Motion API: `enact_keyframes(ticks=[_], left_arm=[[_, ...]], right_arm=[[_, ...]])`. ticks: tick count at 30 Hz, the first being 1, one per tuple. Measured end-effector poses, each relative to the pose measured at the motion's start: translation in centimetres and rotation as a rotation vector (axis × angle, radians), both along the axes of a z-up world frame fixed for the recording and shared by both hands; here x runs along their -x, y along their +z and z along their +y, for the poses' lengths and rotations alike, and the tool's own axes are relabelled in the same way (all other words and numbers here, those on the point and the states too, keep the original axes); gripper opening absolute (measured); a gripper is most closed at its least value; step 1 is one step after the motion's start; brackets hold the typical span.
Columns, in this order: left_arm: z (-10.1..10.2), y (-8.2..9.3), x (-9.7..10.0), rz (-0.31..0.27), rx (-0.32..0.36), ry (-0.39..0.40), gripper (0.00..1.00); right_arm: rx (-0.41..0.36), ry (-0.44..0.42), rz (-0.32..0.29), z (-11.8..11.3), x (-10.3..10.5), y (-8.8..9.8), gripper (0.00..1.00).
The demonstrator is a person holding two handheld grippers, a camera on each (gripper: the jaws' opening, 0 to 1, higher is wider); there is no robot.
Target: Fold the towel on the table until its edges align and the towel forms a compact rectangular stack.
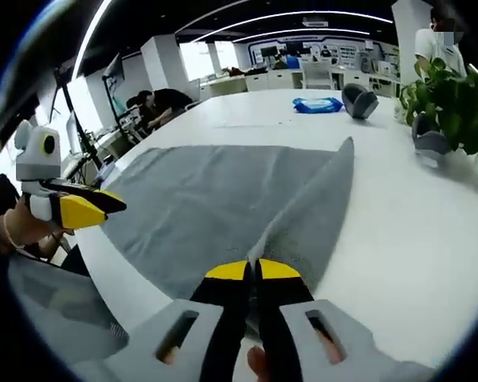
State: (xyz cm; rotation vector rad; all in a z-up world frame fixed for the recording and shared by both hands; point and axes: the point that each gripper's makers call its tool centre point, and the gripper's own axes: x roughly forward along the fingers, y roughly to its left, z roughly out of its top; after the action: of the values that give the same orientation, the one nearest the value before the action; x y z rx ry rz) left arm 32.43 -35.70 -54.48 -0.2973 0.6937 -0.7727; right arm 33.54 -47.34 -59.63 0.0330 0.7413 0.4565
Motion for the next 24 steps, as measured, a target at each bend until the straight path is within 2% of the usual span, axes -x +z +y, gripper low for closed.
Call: enact_keyframes(ticks=[2,5,13,19,24], left_arm=[[-0.8,-0.2,-0.5,0.024,0.009,-0.022,0.32],[-2.7,0.0,-0.7,0.08,0.061,-0.078,0.32],[-6.2,-1.0,-2.7,0.068,-0.019,-0.167,0.32],[-7.8,-2.1,-4.4,0.105,-0.022,-0.176,0.32],[-8.8,-2.8,-6.1,0.112,-0.037,-0.186,0.32]], right_arm=[[-0.003,0.004,0.004,0.1,0.1,-0.1,0.01],[-0.007,0.014,0.009,0.3,0.1,-0.2,0.01],[-0.002,0.031,0.018,0.5,0.2,-0.5,0.01],[-0.012,0.024,0.025,0.4,0.2,-0.6,0.01],[-0.03,0.006,0.027,-0.1,0.0,-0.5,0.01]])
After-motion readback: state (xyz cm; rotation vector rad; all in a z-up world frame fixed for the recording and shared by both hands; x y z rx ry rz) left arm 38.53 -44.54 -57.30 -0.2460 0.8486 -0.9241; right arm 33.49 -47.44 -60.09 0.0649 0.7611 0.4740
